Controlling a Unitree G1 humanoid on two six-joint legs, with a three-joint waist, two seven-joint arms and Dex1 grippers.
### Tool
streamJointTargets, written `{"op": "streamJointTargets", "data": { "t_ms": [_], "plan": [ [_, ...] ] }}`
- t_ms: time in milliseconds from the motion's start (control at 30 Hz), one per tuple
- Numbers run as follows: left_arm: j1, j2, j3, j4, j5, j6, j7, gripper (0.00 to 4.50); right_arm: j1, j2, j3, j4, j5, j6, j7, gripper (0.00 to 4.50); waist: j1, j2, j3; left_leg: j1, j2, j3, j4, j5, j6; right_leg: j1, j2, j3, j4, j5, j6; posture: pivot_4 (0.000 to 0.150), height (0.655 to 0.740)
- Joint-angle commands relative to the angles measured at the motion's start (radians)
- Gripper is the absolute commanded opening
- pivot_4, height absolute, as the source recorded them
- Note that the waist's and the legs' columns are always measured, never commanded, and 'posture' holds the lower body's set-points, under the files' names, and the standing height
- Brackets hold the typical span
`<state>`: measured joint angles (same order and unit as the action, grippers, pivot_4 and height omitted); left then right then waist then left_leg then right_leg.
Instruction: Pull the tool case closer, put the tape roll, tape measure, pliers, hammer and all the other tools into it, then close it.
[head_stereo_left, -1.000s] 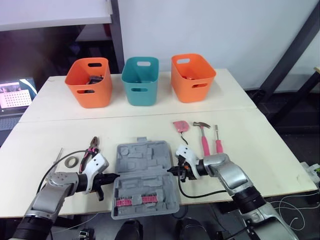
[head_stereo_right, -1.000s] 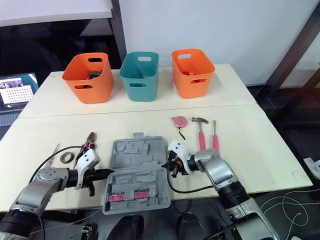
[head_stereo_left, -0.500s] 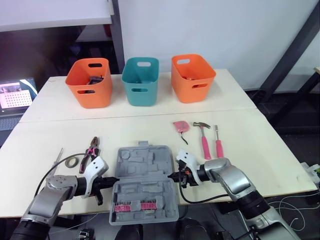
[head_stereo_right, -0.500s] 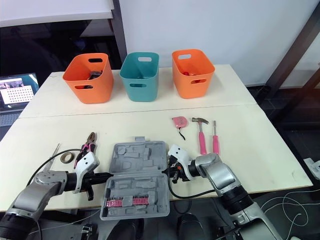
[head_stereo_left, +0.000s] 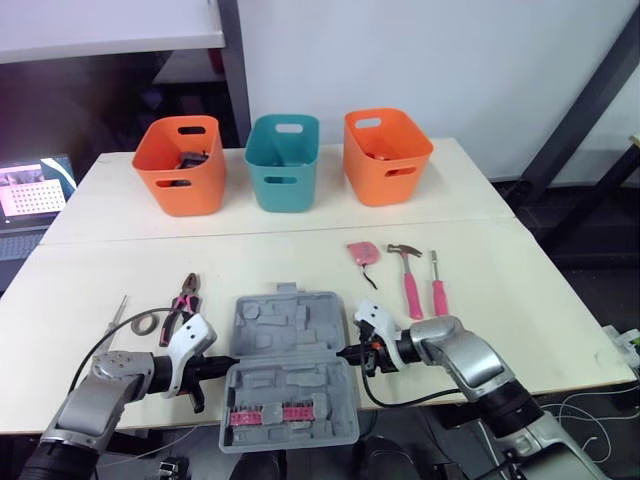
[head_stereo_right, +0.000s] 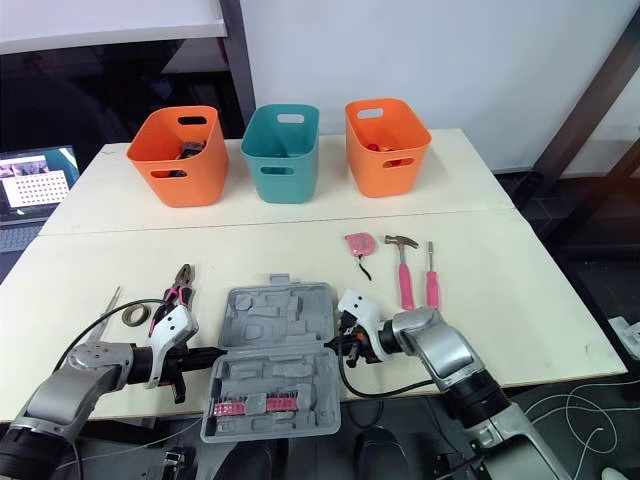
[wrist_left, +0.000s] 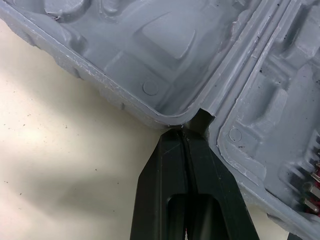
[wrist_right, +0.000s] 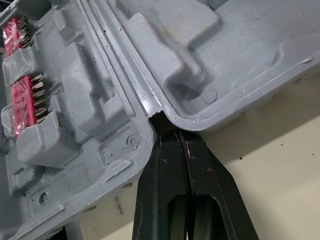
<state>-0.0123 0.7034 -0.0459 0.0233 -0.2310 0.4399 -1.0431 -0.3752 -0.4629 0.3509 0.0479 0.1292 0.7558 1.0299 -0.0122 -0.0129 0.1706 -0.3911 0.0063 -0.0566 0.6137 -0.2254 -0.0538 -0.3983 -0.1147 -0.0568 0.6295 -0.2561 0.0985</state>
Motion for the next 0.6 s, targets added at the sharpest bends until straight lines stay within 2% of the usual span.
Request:
{"op": "streamJointTargets", "data": {
  "t_ms": [33, 167, 333, 367, 467, 600],
  "plan": [
    [0.017, 0.055, 0.001, 0.092, 0.032, -0.025, -0.015, 0.0, 0.005, -0.074, -0.051, 0.027, 0.012, 0.009, 0.003, 0.01, 0.0, 0.0, 0.0, 0.0, 0.0, 0.0, 0.0, 0.0, 0.0, 0.0, 0.0, 0.0, 0.0, 0.0, 0.0, 0.15, 0.74],
    [-0.019, 0.116, 0.067, 0.177, 0.005, -0.077, -0.051, 0.0, 0.024, -0.142, -0.12, 0.004, 0.058, -0.014, 0.013, 0.01, 0.0, 0.0, 0.001, -0.001, 0.0, 0.0, 0.0, 0.0, 0.0, -0.002, 0.0, 0.0, 0.0, 0.0, -0.001, 0.15, 0.74],
    [-0.032, 0.154, 0.215, 0.2, -0.145, -0.103, -0.165, 0.0, 0.152, -0.226, -0.299, -0.2, 0.2, -0.024, 0.055, 0.01, 0.0, -0.001, 0.002, -0.009, 0.002, 0.001, 0.0, 0.0, 0.0, -0.01, 0.002, -0.001, 0.001, 0.0, -0.002, 0.15, 0.74],
    [-0.028, 0.171, 0.245, 0.202, -0.166, -0.104, -0.191, 0.26, 0.193, -0.241, -0.352, -0.249, 0.233, -0.01, 0.053, 0.0, 0.001, -0.001, 0.002, -0.012, 0.003, 0.0, 0.0, 0.0, 0.0, -0.012, 0.002, -0.001, 0.001, 0.003, -0.005, 0.15, 0.74],
    [-0.042, 0.257, 0.324, 0.311, -0.169, -0.181, -0.266, 1.4, 0.313, -0.298, -0.502, -0.359, 0.297, 0.024, 0.037, 0.9, 0.005, -0.002, 0.003, -0.016, 0.002, 0.0, 0.001, 0.0, 0.0, -0.015, 0.002, -0.001, 0.0, 0.004, -0.003, 0.15, 0.74],
    [-0.104, 0.35, 0.393, 0.511, -0.16, -0.303, -0.317, 3.53, 0.41, -0.353, -0.667, -0.409, 0.35, 0.02, 0.026, 2.93, 0.006, -0.003, 0.004, -0.017, 0.002, 0.0, 0.001, 0.0, 0.0, -0.015, 0.002, -0.003, -0.002, 0.002, -0.006, 0.15, 0.74]
  ]
}}
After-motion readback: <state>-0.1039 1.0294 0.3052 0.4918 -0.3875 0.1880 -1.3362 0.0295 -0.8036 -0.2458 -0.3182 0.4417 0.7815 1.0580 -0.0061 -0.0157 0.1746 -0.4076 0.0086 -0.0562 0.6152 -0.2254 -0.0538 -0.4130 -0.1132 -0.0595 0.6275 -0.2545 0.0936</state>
